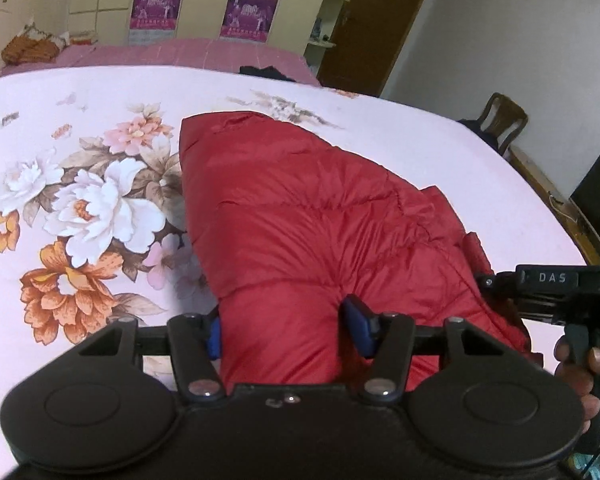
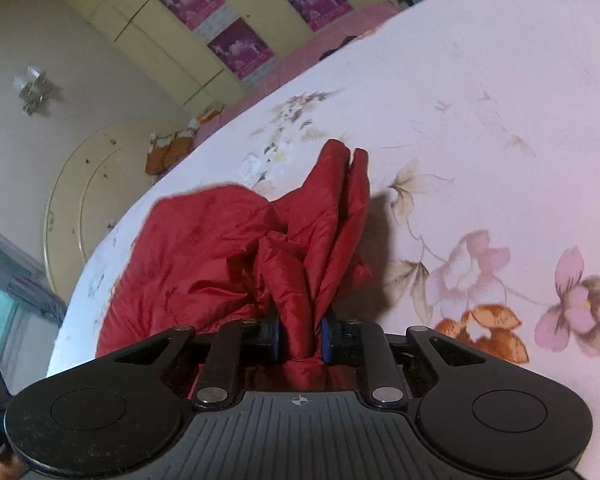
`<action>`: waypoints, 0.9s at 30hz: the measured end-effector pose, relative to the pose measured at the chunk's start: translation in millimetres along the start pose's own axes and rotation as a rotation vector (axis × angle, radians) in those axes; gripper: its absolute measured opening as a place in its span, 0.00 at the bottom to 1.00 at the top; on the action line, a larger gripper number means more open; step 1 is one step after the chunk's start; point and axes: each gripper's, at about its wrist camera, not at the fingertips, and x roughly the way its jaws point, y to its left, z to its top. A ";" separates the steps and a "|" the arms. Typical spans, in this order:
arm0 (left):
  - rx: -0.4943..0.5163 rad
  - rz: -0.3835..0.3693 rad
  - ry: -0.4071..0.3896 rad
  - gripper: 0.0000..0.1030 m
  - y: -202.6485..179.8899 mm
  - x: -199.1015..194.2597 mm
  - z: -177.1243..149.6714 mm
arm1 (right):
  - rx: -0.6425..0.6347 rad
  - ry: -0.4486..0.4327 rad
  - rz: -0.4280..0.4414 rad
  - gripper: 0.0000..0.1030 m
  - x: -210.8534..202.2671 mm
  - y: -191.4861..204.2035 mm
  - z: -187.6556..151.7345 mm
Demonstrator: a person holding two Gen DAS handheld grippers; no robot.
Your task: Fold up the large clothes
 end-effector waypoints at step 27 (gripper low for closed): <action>0.024 -0.086 -0.099 0.53 173.2 -77.9 19.3 | -0.168 -0.091 -0.045 0.18 74.0 190.0 -41.1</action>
